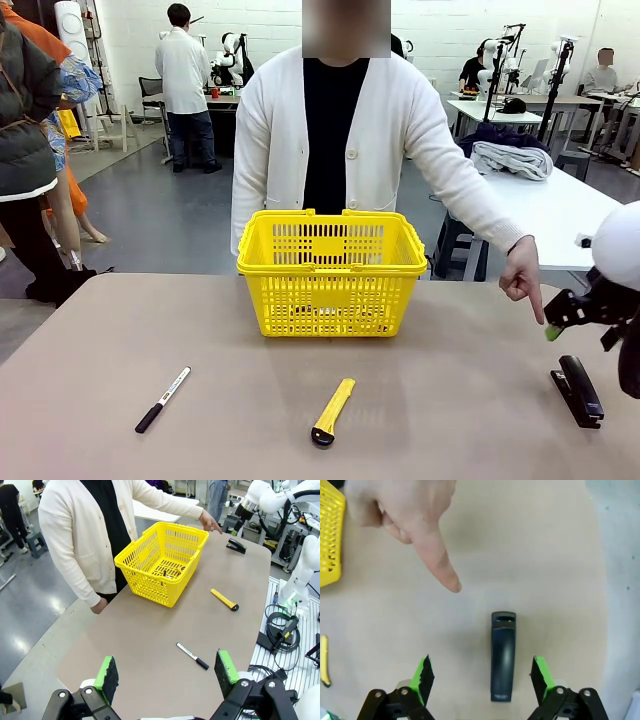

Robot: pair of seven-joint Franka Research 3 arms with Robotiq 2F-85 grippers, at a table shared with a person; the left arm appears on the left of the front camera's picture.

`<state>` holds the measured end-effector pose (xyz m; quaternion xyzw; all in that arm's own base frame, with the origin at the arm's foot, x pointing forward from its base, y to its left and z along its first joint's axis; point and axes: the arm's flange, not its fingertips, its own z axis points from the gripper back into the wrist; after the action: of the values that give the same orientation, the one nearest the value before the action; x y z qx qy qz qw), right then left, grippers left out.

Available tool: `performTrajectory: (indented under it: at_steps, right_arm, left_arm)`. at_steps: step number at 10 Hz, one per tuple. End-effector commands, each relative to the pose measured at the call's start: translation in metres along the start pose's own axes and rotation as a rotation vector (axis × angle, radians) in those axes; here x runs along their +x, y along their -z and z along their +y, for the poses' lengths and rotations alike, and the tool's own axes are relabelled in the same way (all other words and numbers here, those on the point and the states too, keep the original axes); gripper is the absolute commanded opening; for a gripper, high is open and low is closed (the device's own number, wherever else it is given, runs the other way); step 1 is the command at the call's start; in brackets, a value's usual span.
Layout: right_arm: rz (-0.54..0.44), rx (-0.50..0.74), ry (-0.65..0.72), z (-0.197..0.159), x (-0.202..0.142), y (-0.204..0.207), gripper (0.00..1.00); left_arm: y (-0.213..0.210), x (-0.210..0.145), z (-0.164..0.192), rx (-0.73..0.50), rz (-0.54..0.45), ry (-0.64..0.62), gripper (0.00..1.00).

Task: Place the items the person wants into the basket.
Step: Pick up the item the person points to and place it in the Market Basket.

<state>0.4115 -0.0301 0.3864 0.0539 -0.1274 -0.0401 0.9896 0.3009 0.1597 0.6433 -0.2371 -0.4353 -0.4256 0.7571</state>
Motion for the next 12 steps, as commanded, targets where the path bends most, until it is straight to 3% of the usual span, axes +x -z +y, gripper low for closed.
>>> performTrajectory:
  at_steps: [1,6,11,12]
  right_arm:
    - [-0.011,0.056,-0.016,-0.004,-0.018,0.025,1.0]
    - [0.046,0.021,-0.048,-0.016,-0.017,0.048,1.0]
    - [0.174,-0.027,-0.107,-0.017,-0.023,0.065,0.98]
    - [0.18,-0.047,-0.11,-0.016,-0.023,0.063,0.43]
  left_arm:
    - [-0.001,0.001,0.0,-0.009,0.001,0.001,1.0]
    - [-0.001,0.001,0.0,-0.009,0.001,0.001,1.0]
    - [-0.001,0.001,0.0,-0.009,0.001,0.001,1.0]
    - [-0.001,0.001,0.0,-0.009,0.001,0.001,1.0]
